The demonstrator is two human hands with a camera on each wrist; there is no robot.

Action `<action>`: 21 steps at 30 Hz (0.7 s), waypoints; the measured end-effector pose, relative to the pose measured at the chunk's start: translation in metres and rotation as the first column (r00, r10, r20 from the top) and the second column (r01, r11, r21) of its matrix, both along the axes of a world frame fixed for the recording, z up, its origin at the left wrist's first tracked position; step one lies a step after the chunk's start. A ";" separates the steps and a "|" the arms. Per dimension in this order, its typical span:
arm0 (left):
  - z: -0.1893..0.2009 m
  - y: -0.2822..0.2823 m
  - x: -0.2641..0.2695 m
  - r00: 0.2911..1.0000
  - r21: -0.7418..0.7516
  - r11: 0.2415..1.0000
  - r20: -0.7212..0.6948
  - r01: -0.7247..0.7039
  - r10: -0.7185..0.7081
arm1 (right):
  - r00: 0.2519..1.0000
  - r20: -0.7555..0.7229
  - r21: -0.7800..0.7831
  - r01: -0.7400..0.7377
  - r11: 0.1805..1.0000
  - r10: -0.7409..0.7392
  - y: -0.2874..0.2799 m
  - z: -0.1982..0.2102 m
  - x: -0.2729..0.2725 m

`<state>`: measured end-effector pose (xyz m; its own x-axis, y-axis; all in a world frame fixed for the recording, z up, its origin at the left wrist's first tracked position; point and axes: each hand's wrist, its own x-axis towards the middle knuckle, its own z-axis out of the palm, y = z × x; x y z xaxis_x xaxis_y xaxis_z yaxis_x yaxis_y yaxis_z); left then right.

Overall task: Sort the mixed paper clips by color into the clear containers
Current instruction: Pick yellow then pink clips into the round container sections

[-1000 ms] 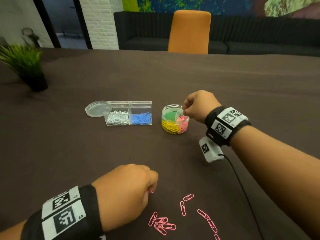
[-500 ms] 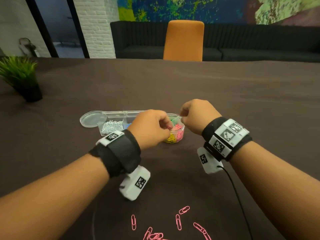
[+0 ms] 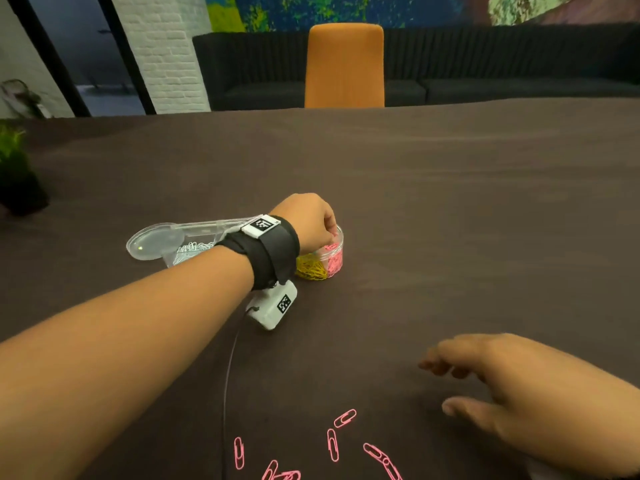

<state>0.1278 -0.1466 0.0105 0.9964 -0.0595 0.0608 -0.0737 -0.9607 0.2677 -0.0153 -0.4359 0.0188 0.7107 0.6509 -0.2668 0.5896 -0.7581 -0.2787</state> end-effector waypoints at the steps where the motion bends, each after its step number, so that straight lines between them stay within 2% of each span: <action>1: 0.000 0.001 0.000 1.000 -0.001 1.000 -0.005 0.002 -0.002 | 1.000 0.003 0.002 -0.008 1.000 0.008 0.002 0.002 -0.003; 5: 0.002 0.008 -0.005 1.000 -0.083 0.997 0.004 -0.001 0.002 | 0.999 -0.003 0.019 -0.054 0.998 0.054 0.020 -0.001 -0.009; 8: 0.009 0.013 -0.026 0.997 -0.100 0.995 0.071 0.026 -0.019 | 0.995 0.033 -0.017 -0.095 0.995 0.096 0.030 -0.001 -0.017; 11: 0.014 0.022 -0.085 0.982 -0.052 0.984 0.093 0.170 -0.165 | 0.994 0.008 -0.103 -0.106 0.989 0.107 0.035 0.004 -0.029; 12: 0.015 0.025 -0.109 0.971 -0.014 0.971 0.023 0.239 -0.238 | 0.993 -0.007 -0.121 -0.116 0.986 0.116 0.035 0.003 -0.034; 14: 0.012 0.034 -0.157 0.915 0.103 0.938 -0.276 0.332 -0.294 | 0.990 -0.016 -0.154 -0.139 0.978 0.138 0.035 -0.002 -0.044; 16: 0.007 0.039 -0.199 0.834 0.195 0.930 -0.525 0.313 -0.170 | 0.988 -0.001 -0.194 -0.153 0.969 0.155 0.036 -0.007 -0.053; 18: 0.001 0.041 -0.231 0.812 0.215 0.945 -0.578 0.247 -0.081 | 0.987 -0.004 -0.237 -0.156 0.959 0.160 0.043 -0.012 -0.060; 21: -0.010 0.033 -0.258 0.833 0.211 0.945 -0.544 0.250 -0.099 | 0.978 0.006 -0.227 -0.201 0.953 0.207 0.058 -0.020 -0.063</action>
<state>-0.1301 -0.1134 0.0008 0.8455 -0.1741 -0.5049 -0.1697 -0.9840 0.0551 -0.0787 -0.3779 -0.0012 0.5788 0.7086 -0.4037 0.7436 -0.6618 -0.0956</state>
